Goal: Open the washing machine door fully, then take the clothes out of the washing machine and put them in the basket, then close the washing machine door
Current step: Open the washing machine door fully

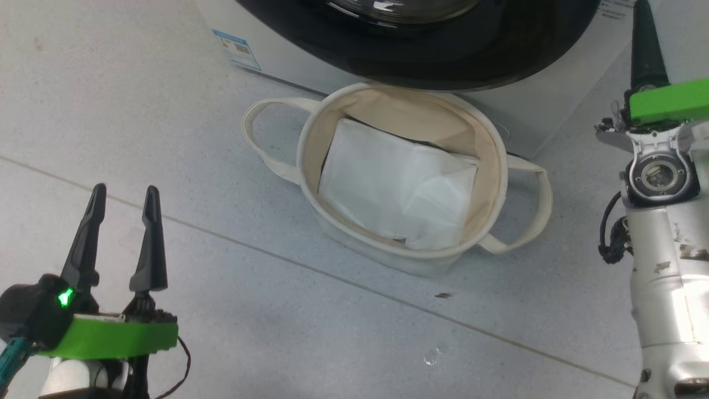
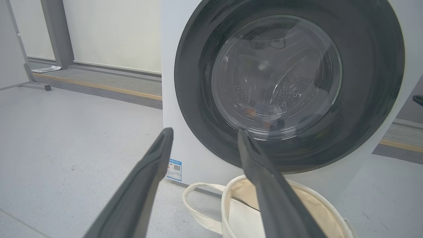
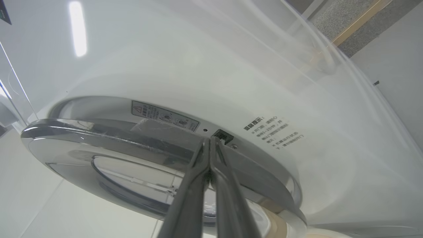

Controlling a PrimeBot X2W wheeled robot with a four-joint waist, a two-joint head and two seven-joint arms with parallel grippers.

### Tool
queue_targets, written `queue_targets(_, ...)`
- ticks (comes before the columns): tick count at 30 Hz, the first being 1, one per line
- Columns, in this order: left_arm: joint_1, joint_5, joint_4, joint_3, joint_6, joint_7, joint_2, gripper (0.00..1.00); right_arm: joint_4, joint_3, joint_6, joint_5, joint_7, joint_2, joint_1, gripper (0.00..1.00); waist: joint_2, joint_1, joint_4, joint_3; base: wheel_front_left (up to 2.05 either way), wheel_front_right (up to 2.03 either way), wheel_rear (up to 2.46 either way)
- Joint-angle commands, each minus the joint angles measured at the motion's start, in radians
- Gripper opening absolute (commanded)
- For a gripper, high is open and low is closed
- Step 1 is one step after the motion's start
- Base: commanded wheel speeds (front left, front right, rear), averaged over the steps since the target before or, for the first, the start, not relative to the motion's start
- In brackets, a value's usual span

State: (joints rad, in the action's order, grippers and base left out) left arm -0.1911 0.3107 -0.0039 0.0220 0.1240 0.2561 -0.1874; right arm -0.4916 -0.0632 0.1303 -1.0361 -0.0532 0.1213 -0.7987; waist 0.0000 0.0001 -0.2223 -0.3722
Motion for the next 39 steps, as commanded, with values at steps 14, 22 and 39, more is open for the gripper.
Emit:
queue_targets(14,-0.029,0.006,-0.025,0.034,0.006,0.006,-0.010,1.00,-0.108,-0.010,0.000,-0.173,0.232,0.048,-0.230,0.00,0.0000,0.0000,-0.024,-0.036,0.00,0.00,0.00)
queue_targets(22,-0.031,0.009,-0.030,0.024,0.007,0.006,-0.010,1.00,-0.251,-0.005,0.000,-0.159,0.387,0.071,-0.344,0.00,0.0000,0.0000,-0.032,-0.041,0.00,0.00,0.00)
queue_targets(39,0.012,-0.002,0.020,0.012,0.007,0.006,0.002,1.00,-0.205,0.107,0.000,-0.136,0.692,-0.016,-0.243,0.00,0.0000,0.0000,0.010,0.055,0.00,0.00,0.00)
